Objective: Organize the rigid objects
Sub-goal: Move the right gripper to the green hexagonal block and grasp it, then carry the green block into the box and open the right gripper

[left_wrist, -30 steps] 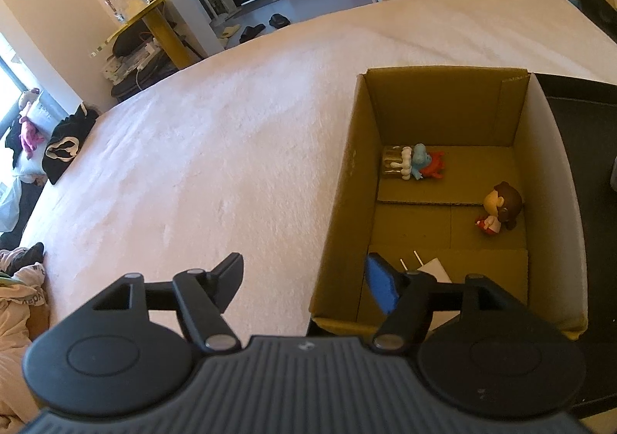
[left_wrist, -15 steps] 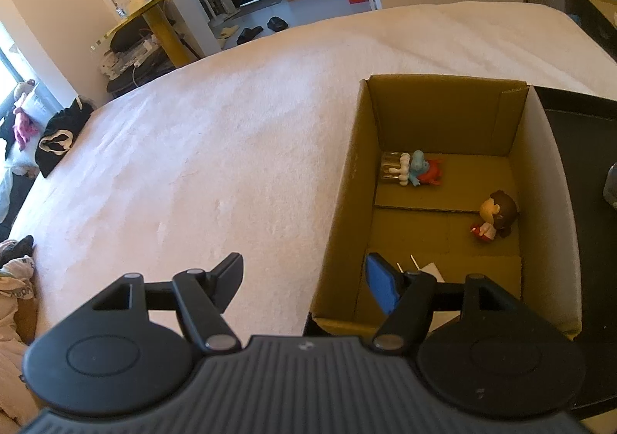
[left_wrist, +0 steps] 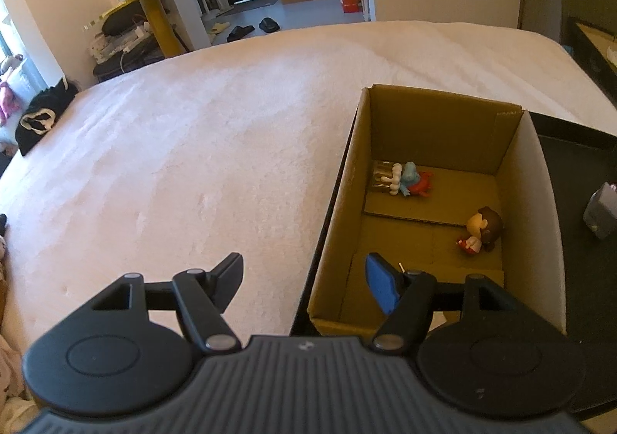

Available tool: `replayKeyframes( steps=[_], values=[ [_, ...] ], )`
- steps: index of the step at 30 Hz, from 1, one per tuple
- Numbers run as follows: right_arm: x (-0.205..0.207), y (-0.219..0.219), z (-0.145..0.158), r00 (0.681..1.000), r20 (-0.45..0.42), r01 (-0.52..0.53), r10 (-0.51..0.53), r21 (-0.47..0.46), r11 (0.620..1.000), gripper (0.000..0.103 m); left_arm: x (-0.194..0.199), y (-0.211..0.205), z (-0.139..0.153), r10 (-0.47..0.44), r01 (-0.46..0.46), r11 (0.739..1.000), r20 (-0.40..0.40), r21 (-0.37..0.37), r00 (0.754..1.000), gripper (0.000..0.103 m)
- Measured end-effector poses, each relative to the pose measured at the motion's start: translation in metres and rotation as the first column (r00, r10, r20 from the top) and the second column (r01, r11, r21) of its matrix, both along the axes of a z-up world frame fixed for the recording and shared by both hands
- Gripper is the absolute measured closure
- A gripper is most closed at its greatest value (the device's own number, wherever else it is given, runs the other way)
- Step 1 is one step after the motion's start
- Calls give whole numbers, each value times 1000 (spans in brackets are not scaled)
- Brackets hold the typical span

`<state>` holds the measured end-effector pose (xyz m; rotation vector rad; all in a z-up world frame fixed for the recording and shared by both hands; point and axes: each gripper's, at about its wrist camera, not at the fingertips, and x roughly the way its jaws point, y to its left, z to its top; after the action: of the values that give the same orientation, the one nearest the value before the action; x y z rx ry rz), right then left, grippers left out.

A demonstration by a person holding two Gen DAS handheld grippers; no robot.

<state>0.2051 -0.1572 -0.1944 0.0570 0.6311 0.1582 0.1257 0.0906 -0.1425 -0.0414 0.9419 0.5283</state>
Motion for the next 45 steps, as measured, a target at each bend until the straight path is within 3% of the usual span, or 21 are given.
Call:
replayKeyframes(
  steps=[24,34,37,42,45],
  values=[
    [-21,58,32,978,115,-178,177,-2,984,51,-8,21,-6,4,4,992,67,-127,998,35],
    [-26,83,29,965,105,-239,240,-26,971,51,-10,28,-10,-14,31,984,96,-177,995,41],
    [-28,95,29,959,116,-255,260,-52,965,51,-11,33,-12,-11,34,976,105,-215,994,50],
    [-32,107,34,945,127,-296,303,-71,953,51,-10,38,-17,-18,45,965,105,-258,994,78],
    [-35,117,35,933,126,-328,337,-87,941,51,-9,41,-20,-26,56,959,110,-279,994,89]
  ],
)
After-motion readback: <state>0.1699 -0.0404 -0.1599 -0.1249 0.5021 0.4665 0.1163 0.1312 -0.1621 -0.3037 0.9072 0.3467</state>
